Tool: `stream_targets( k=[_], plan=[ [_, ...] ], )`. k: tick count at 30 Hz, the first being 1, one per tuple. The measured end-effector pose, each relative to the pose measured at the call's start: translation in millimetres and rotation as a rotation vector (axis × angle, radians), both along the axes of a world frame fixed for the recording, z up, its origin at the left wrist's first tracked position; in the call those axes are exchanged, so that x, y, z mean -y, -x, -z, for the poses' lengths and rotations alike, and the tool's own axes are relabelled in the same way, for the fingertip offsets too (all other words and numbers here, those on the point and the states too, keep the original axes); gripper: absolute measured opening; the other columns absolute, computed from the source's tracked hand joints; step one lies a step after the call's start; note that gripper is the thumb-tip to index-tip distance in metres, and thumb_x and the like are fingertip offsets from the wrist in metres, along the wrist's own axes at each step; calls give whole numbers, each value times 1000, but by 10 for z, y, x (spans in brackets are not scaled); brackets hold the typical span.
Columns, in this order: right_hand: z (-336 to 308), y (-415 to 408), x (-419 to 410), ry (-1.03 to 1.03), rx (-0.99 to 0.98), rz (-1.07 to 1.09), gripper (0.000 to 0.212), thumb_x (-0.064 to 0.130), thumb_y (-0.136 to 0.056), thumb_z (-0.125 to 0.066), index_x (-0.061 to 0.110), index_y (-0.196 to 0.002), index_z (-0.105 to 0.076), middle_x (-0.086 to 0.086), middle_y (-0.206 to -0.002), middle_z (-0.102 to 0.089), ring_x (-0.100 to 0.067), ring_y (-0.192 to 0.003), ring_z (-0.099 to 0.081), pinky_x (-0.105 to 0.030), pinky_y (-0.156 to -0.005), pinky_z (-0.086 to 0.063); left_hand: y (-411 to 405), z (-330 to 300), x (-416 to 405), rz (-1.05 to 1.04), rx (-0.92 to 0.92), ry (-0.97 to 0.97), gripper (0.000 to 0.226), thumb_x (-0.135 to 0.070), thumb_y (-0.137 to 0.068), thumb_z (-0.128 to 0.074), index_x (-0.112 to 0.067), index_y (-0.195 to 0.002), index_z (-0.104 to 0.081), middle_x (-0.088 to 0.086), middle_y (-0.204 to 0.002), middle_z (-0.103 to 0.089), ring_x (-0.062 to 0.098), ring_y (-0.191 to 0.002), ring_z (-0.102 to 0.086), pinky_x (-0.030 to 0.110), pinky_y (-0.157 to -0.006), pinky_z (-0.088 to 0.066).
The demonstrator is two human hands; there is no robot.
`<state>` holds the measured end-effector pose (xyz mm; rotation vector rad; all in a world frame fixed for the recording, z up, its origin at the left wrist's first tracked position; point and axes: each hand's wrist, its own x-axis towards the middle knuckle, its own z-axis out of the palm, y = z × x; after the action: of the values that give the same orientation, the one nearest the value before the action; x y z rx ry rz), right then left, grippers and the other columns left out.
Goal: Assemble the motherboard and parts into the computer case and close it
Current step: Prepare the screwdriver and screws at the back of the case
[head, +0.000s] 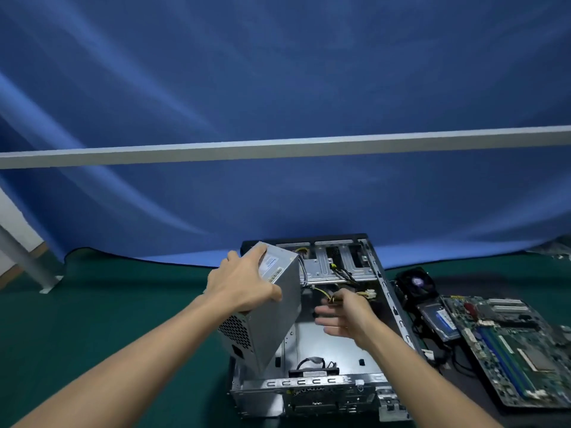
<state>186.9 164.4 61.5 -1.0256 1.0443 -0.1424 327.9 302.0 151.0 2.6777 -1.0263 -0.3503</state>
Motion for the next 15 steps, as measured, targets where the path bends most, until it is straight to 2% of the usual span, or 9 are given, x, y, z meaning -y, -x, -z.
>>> stream_targets(
  k=[3,8,11,15],
  plan=[
    [214,-53,86,-30,-43,-61,34,29,-101,-36,7,-95,-61,-10,-84,-71,-24,-66,-68,-28,-57,-51,-27,142,103,-26,-12,-64,80,-57,-60,-66,-46,-129,-27,-4,-84,-34,24,-93,-46,33,-67,-34],
    [450,-224,218,-63,-57,-100,38,34,-100,-35,8,-93,-61,-11,-82,-71,-25,-58,-68,-25,-53,-49,-35,298,280,-56,18,-136,84,-58,-64,-60,-42,-137,-23,4,-100,-37,27,-97,-44,33,-72,-34],
    [493,-342,236,-72,-45,-141,41,39,-100,-33,7,-99,-59,-13,-86,-70,-27,-58,-69,-26,-50,-50,-30,336,420,-75,17,-164,83,-58,-66,-60,-41,-138,-23,9,-107,-41,28,-99,-44,34,-74,-34],
    [520,-440,211,-73,-51,-217,49,50,-98,-37,6,-111,-55,-16,-92,-65,-28,-62,-68,-30,-53,-53,6,451,623,-107,5,-206,69,-53,-68,-60,-38,-130,-33,8,-100,-37,28,-91,-39,35,-74,-36]
  ],
)
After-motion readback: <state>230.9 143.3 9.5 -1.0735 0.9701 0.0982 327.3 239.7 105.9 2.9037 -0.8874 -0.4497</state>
